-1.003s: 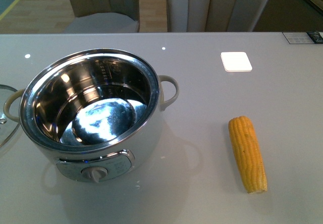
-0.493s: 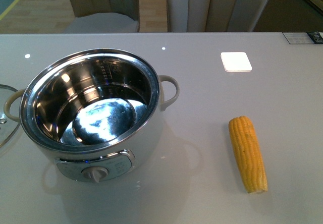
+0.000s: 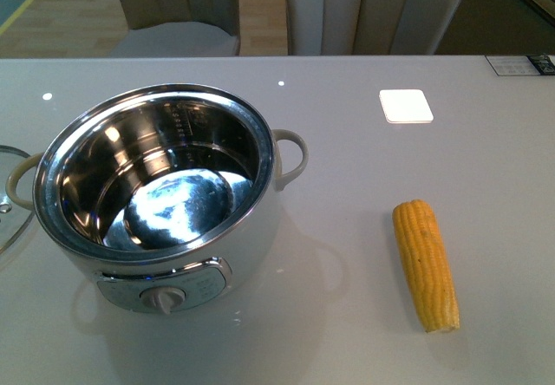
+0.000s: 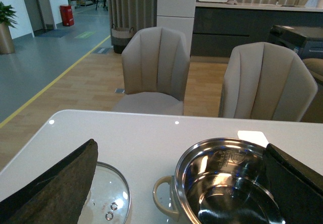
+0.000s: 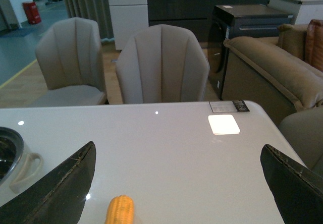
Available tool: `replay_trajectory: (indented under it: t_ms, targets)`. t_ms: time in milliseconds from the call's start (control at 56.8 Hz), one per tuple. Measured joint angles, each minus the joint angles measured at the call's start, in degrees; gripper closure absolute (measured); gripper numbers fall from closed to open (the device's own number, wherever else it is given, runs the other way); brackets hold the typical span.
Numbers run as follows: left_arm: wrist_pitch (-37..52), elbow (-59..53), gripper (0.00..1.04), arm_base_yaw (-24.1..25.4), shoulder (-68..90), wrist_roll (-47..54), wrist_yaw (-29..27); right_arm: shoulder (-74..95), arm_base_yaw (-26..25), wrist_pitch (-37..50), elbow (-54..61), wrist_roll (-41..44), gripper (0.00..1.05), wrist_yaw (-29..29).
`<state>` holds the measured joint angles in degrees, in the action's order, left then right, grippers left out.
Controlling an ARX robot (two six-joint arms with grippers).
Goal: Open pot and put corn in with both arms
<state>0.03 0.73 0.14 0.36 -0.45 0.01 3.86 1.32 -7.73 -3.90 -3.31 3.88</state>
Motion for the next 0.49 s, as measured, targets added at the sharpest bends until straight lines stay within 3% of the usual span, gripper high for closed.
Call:
replay_trajectory:
  t_ms: [35,88,176,493]
  targets:
    - [0.0,0.0,0.07,0.0,0.0,0.0,-0.1,5.9,1.1,-8.3,-3.7,-3.4,0.09,3.4]
    - [0.0,0.0,0.07,0.0,0.0,0.0,0.0,12.9,1.7,-15.6,-6.6,-6.4,0.09,3.7]
    - [0.0,0.0,0.07,0.0,0.0,0.0,0.0,19.9,3.0,-16.4,-6.9,-8.0,0.09,4.2]
    - [0.0,0.0,0.07,0.0,0.0,0.0,0.0,54.5,8.8,11.2,-9.4,-9.6,0.09,3.1]
